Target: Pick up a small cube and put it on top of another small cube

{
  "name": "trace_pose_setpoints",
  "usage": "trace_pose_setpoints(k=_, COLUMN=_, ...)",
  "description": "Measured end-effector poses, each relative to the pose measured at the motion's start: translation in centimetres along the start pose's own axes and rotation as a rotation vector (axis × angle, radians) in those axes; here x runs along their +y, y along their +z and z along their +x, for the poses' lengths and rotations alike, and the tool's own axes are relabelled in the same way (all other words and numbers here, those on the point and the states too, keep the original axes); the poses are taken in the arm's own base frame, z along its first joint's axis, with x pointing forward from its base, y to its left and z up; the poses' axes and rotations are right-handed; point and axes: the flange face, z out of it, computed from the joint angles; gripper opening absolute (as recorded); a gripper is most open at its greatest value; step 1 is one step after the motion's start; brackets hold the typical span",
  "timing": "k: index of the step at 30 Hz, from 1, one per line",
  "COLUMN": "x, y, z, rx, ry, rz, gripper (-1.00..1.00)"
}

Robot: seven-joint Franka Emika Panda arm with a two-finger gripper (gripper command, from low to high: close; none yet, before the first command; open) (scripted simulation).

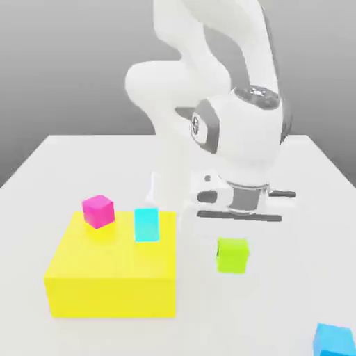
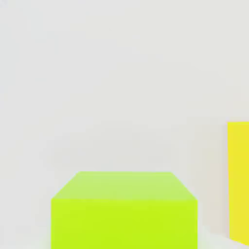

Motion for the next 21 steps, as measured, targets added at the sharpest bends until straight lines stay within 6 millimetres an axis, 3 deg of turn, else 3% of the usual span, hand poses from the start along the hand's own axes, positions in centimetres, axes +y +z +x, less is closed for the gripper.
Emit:
trace_pose_setpoints(k=3, x=3.8, y=-2.1, z=4.8, rx=0.003, ry=0.218, rz=-0.017, gripper=-1.0)
trace_pose_setpoints(k=7, x=9.9, y=-4.5, z=9.3, rx=-0.012, ry=0.502, rz=-0.022, gripper=-1.0)
trace_pose_setpoints(k=10, x=14.8, y=-6.0, z=11.4, rx=-0.04, ry=0.707, rz=-0.013, gripper=-1.0)
trace_pose_setpoints(k=14, x=21.1, y=-7.7, z=12.6, rx=-0.099, ry=0.969, rz=0.014, gripper=-1.0)
trace_pose_setpoints(k=16, x=22.7, y=-7.1, z=12.3, rx=-0.101, ry=1.043, rz=0.021, gripper=-1.0)
trace_pose_setpoints(k=21, x=22.9, y=-2.3, z=11.9, rx=-0.1, ry=1.066, rz=0.022, gripper=-1.0)
